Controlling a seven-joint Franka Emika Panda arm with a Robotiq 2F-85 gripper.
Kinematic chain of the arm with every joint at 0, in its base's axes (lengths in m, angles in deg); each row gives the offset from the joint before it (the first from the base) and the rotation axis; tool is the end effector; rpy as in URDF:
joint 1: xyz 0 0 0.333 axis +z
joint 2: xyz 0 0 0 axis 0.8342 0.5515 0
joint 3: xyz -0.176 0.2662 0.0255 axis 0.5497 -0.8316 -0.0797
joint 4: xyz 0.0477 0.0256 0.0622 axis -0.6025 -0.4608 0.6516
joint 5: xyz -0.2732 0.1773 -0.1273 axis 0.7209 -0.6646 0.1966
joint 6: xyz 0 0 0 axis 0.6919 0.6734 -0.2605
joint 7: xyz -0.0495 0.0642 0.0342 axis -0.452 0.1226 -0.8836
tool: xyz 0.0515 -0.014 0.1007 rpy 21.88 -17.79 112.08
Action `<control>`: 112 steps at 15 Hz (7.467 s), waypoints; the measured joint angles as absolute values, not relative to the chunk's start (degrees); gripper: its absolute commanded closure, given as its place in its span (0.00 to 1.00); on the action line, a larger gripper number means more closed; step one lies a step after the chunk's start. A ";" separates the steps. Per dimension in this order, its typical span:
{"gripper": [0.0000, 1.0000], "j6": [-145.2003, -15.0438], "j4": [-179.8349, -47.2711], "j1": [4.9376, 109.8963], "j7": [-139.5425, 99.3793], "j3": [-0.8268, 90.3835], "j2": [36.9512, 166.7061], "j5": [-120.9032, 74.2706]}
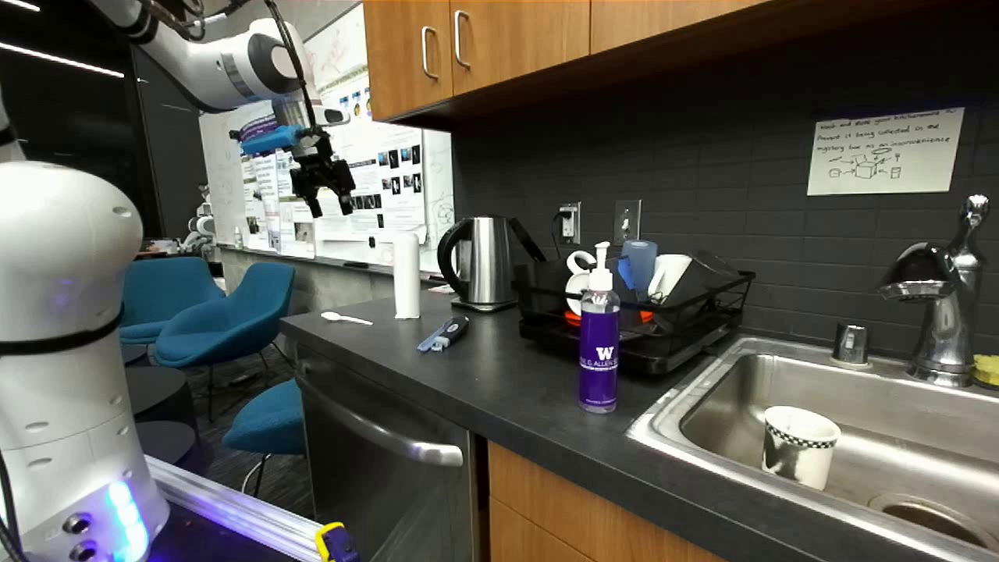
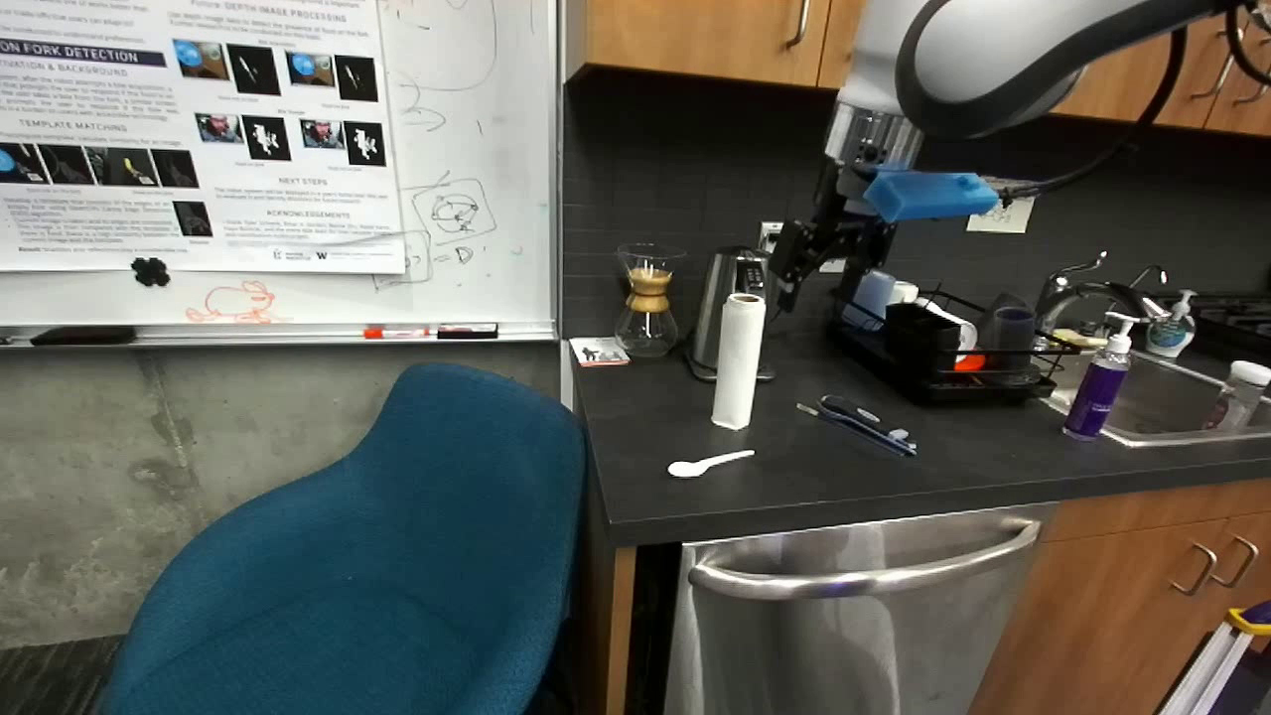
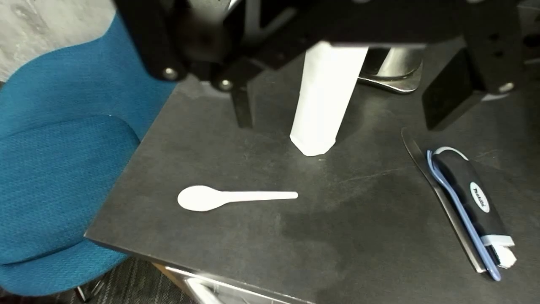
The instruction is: Move the paper towel roll to the right.
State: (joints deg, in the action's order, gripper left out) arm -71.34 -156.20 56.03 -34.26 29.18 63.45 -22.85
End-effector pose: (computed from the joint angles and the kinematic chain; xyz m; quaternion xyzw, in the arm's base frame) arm 0.4049 0.0848 0.5078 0.9909 -0.0546 0.1184 0.0346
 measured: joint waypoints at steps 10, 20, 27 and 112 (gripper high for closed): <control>0.00 -71.90 -150.77 55.40 -35.22 32.92 70.59 -22.85; 0.85 -71.46 -136.26 55.81 -35.56 35.08 82.56 -23.23; 1.00 -70.06 -127.44 56.10 -40.21 36.06 90.63 -21.33; 0.49 -60.47 -149.91 45.84 -41.58 45.28 65.95 -22.98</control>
